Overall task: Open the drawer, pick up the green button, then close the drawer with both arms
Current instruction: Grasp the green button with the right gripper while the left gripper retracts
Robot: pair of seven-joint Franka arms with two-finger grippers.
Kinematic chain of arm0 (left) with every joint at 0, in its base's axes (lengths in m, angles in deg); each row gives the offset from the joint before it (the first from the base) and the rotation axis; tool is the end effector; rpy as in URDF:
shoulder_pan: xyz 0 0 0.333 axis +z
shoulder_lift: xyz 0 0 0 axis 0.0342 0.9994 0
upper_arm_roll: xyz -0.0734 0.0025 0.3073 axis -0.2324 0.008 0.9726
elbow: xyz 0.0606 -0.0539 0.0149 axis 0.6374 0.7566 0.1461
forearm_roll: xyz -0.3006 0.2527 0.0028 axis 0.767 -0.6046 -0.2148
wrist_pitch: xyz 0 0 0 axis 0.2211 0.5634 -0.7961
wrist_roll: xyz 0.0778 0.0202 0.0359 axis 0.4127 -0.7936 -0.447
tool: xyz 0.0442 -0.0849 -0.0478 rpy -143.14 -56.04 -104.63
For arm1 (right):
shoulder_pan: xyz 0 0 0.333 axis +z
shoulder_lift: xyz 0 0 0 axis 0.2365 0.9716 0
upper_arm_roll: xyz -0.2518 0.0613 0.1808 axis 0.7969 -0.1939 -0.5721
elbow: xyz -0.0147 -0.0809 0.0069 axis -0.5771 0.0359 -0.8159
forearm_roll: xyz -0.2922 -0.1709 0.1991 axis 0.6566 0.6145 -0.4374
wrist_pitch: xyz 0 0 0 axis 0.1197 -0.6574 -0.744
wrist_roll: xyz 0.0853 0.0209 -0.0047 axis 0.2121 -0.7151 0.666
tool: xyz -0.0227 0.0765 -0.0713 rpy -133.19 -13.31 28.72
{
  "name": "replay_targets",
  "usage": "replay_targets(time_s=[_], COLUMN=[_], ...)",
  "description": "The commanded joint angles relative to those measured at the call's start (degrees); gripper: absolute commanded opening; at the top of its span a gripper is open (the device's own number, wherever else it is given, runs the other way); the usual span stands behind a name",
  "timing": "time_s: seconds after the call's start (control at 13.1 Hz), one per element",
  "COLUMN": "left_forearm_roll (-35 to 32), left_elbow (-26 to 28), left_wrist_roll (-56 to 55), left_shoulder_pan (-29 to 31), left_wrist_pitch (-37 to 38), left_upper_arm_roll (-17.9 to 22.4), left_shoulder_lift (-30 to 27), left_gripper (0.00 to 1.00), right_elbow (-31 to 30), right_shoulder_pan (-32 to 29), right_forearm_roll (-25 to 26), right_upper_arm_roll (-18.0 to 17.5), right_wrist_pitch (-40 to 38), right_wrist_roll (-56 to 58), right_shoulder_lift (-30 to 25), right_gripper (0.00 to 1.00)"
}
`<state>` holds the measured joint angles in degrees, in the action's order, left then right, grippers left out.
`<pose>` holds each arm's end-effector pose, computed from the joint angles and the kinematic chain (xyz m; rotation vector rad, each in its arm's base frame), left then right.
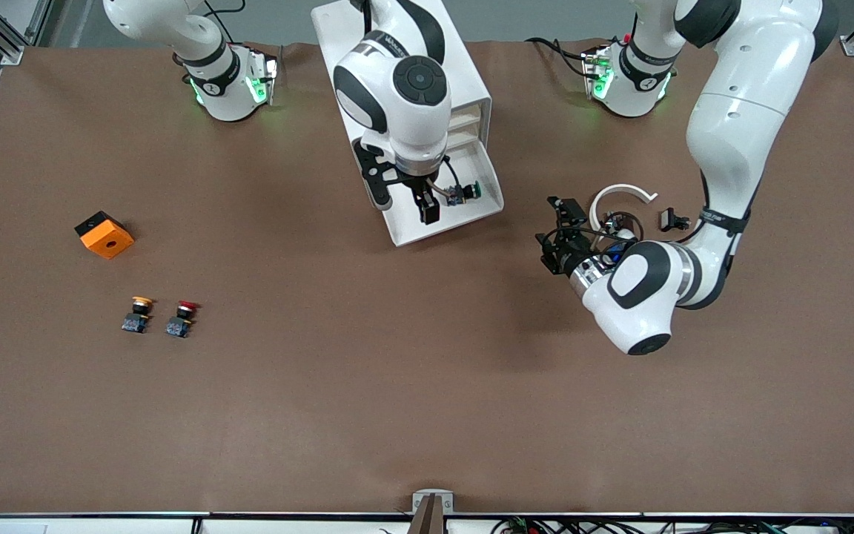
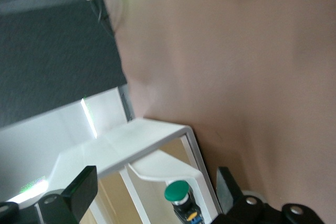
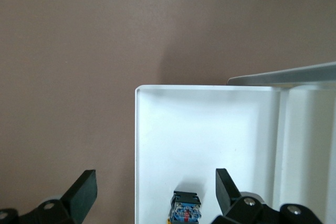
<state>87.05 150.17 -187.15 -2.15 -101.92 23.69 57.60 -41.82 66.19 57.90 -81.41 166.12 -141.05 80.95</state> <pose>0.5723 -0.2287 0.2302 -1.7275 -1.6402 1.2824 0.4297 0.5159 0.3687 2.5196 -1.7456 -0.0071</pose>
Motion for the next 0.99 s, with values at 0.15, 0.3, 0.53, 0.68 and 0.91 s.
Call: replay_targets(time_s=[0.15,0.3,0.53,0.68,0.91], left_forearm_roll=[-11.34,-15.74,-20.92,-22.78,-24.72], left_elbow=[0.69,0.86,1.39,1.56,2.18], left_wrist_roll=[21.38,32.54,48.1,56.63,66.4], left_shoulder_pan=[3.66,5.33,6.48,8.49,10.0], left_wrist_pitch=[-1.27,-3.64,-4.18,-4.97,-5.76], left_upper_arm_roll=[-0.14,-0.05,0.21,0.21,0.47], left_shoulder_lift=[-5.38,-7.67,-11.01,-12.33,-15.23], left_gripper=[1.0,1.0,1.0,1.0,1.0], right_elbow=[6.48,6.75,6.84,6.84,7.54], right_shoulder_pan=[2.94,3.29,3.47,3.65,4.79], right_forearm_roll=[-0.61,-2.27,-4.12,-4.47,-5.53], right_upper_arm_roll=[0.66,0.58,-0.21,-0.65,-0.74], right_wrist_pitch=[-0.23,-0.31,-0.23,-0.23,-0.14], right_wrist_roll=[-6.04,-5.53,-5.43,-5.43,-5.43], right_shoulder_lift=[7.54,7.99,8.25,9.13,10.01], right_gripper=[1.0,1.0,1.0,1.0,1.0])
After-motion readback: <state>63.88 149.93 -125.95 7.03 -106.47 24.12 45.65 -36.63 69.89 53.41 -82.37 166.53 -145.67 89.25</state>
